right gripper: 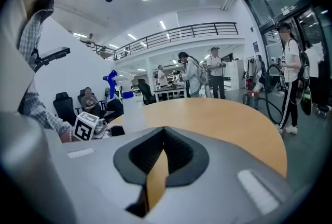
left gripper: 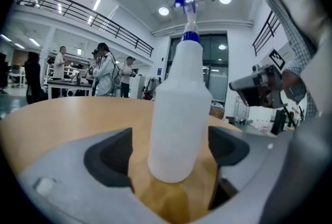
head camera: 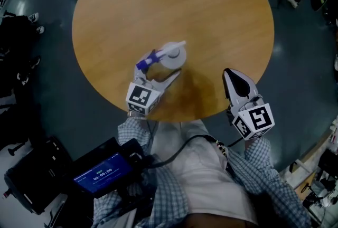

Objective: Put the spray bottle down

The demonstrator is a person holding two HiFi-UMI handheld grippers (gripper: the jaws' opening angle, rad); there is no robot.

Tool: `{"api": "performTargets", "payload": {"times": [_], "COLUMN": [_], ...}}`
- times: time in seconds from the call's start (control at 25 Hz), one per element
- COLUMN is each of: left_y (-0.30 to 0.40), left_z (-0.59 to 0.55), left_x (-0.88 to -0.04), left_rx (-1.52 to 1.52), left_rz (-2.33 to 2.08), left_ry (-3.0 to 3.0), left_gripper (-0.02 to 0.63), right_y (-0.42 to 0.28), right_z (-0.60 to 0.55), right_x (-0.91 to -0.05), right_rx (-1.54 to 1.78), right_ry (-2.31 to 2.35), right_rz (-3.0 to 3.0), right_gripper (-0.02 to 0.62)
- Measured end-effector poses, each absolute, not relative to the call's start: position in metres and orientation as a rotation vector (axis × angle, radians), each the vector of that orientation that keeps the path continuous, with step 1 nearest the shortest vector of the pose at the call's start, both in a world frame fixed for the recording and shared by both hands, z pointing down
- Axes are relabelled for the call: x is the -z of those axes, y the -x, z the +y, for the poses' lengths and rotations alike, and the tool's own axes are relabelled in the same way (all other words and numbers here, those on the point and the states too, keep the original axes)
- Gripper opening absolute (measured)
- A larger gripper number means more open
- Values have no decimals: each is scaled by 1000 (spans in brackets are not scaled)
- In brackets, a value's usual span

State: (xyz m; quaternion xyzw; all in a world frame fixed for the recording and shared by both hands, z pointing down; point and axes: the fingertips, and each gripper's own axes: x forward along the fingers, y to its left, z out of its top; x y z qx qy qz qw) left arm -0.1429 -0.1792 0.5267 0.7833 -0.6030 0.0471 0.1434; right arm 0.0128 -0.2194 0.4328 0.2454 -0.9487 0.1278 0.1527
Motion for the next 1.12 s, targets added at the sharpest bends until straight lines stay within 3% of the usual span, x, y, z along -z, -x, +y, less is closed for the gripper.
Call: {"api": "performTargets", "payload": {"times": [0.2, 0.36, 0.68, 1.12], "left_y": [161, 169, 179, 183], "left_z": [-166, -143, -126, -113], "left_x": [-521, -500, -484, -475], "left_rx": [-121, -112, -104, -29], "left_rz": [-1784, -1815, -1866, -1829], "left_ry": [-2206, -2209, -2220, -2228], "left_gripper": [441, 354, 2, 0], "right_y": [0, 4, 12, 28], "right_z": [-215, -199, -192, -183], "right_x": [-425, -401, -386, -377], "right_rx": [-330, -298, -281, -235], "right_ry": [-699, -729, -786, -774], "right_rz": [-2757, -2789, -2827, -2855], "right_gripper": [3, 3, 2, 2]}}
